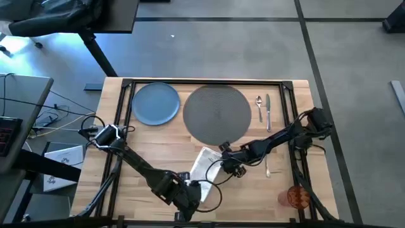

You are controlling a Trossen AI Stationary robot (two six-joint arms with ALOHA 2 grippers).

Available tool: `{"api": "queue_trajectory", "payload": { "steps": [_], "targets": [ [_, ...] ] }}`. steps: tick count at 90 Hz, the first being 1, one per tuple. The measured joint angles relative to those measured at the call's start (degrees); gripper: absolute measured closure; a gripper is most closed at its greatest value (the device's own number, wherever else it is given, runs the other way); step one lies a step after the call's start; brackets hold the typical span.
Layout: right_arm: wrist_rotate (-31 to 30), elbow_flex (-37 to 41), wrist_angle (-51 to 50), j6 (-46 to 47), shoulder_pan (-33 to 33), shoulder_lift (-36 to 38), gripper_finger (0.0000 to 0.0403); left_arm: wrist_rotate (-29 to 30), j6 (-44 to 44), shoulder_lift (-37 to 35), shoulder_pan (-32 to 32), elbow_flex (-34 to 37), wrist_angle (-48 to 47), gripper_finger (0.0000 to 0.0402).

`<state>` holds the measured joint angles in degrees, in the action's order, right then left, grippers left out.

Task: Set table place
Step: Fold the white table napkin

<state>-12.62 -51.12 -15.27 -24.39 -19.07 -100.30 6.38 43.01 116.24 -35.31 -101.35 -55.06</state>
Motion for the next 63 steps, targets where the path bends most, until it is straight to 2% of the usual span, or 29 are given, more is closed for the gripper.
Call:
{"api": "queue_trajectory", "payload": {
  "steps": [7,13,18,36,47,63],
  "targets": [
    [3.18,-0.12,-2.74,3.22,0.97,5.02,0.0201,-3.11,1.71,-0.02,2.13,0.72,0.32,0.0380],
    [9.79,0.11,-1.50,10.30,3.25,10.82,0.0178,-6.99,1.78,0.01,4.14,1.79,1.71,0.0388],
    [12.33,1.13,-1.94,16.52,4.88,15.25,0.0165,-7.62,0.55,0.01,5.34,2.39,3.00,0.0396],
    [5.84,6.66,-6.35,33.46,9.00,29.80,0.0155,-5.85,-8.89,-0.04,10.18,8.30,7.88,0.0400],
    [5.17,10.04,-8.95,42.82,9.69,37.00,0.0155,-4.87,-10.31,0.07,14.35,13.98,11.02,0.0401],
    [4.52,10.94,-14.89,50.60,9.64,43.68,0.0155,-10.26,-12.05,0.70,19.07,20.76,32.97,0.0401]
  ]
}}
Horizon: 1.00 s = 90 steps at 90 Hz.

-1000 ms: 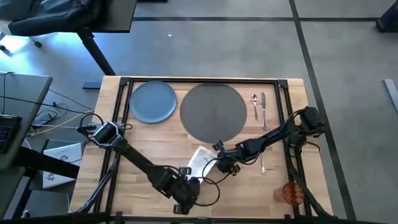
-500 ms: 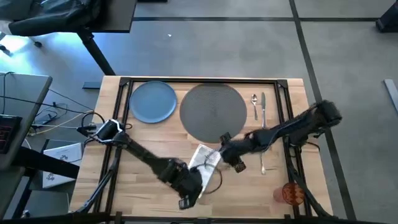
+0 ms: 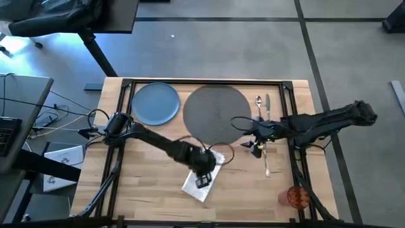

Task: Set table place
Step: Fold the white table napkin

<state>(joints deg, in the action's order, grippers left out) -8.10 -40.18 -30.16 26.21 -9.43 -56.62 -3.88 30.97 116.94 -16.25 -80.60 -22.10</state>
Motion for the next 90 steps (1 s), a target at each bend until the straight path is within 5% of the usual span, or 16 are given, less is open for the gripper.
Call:
{"api": "queue_trajectory", "payload": {
  "steps": [19,41,60,90],
  "targets": [
    [0.05,-0.16,-0.54,4.05,-0.09,2.85,0.0155,-3.69,7.72,2.25,1.92,4.13,-6.77,0.0401],
    [-0.45,-0.17,-0.08,5.06,-0.09,2.72,0.0155,-2.28,17.46,-4.71,-0.05,12.19,-18.22,0.0401],
    [-0.45,-0.24,0.79,5.07,-0.09,2.20,0.0155,-0.07,27.33,-17.86,-0.24,28.49,-17.98,0.0401],
    [-0.51,-0.24,1.59,11.21,-0.09,2.14,0.0155,3.39,30.94,-41.46,1.84,50.62,-18.80,0.0401]
  ]
}}
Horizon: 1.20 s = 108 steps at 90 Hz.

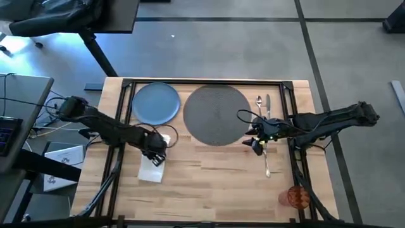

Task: Set table place
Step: Fold the white table napkin, then move the gray table mat to the center

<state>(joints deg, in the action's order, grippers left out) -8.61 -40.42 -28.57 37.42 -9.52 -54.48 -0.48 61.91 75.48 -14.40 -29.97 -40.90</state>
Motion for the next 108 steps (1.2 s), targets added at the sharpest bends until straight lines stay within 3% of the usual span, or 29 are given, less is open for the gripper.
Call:
{"api": "queue_trajectory", "payload": {
  "steps": [14,31,42,49,60,83,97,108],
  "targets": [
    [-0.32,0.00,0.93,4.33,0.00,0.00,0.0155,1.70,0.04,-6.38,0.69,3.37,-0.56,0.0401],
    [0.13,-2.79,-3.52,11.59,0.00,-2.53,0.0159,1.78,-0.48,-10.66,-0.12,1.81,-4.90,0.0401],
    [1.42,-7.44,-15.60,18.16,0.00,-7.72,0.0172,1.06,-0.56,-12.95,-1.03,-2.03,-6.27,0.0401],
    [3.96,-9.68,-26.83,27.28,0.31,-11.17,0.0182,0.07,-0.43,-14.28,-1.37,-4.42,-6.29,0.0401],
    [8.85,-8.51,-38.56,38.06,0.52,-15.39,0.0197,-0.04,2.01,-15.74,-1.80,-7.62,-5.67,0.0400],
    [19.23,2.94,-29.45,40.20,2.56,-17.78,0.0202,0.86,0.23,-17.24,-1.83,-9.56,1.12,0.0400],
    [19.72,7.55,-20.07,42.50,2.51,-17.91,0.0211,-0.91,-0.07,-17.26,-1.84,-9.60,2.23,0.0400],
    [19.63,9.78,-15.21,44.66,2.47,-18.69,0.0252,-3.29,-0.24,-17.26,-1.89,-9.60,2.27,0.0400]
  ]
}}
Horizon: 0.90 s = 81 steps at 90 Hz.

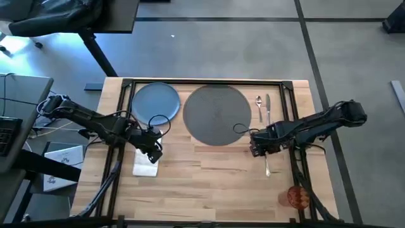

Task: Set table place
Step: Move the gray table mat to the center

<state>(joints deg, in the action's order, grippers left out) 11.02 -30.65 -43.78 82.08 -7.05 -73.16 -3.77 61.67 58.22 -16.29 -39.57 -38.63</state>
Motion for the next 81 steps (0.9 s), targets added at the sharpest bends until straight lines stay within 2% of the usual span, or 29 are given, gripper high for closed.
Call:
{"api": "queue_trajectory", "payload": {
  "steps": [18,23,38,49,64,81],
  "targets": [
    [1.38,-0.11,1.63,-0.17,-0.05,-3.85,0.0373,-0.46,-0.43,-0.02,0.00,0.00,0.18,0.0400],
    [1.40,-1.55,1.48,-1.01,-0.07,-4.70,0.0392,-0.52,-1.02,-0.02,0.00,0.00,0.38,0.0400],
    [0.92,-9.25,7.59,2.51,-0.07,-7.57,0.0401,-0.64,-3.44,-0.01,0.00,-0.02,0.93,0.0400],
    [-2.68,-15.81,16.32,7.99,-0.28,-13.99,0.0402,-0.61,-4.64,-0.02,0.02,-0.02,1.01,0.0400],
    [-5.63,-29.14,26.09,8.65,0.01,-29.25,0.0403,-0.20,-6.16,-0.04,0.02,-0.02,1.29,0.0400],
    [-4.62,-45.43,27.70,5.46,1.58,-46.60,0.0403,-0.20,-7.39,-0.04,0.02,-0.07,1.27,0.0400]
  ]
}}
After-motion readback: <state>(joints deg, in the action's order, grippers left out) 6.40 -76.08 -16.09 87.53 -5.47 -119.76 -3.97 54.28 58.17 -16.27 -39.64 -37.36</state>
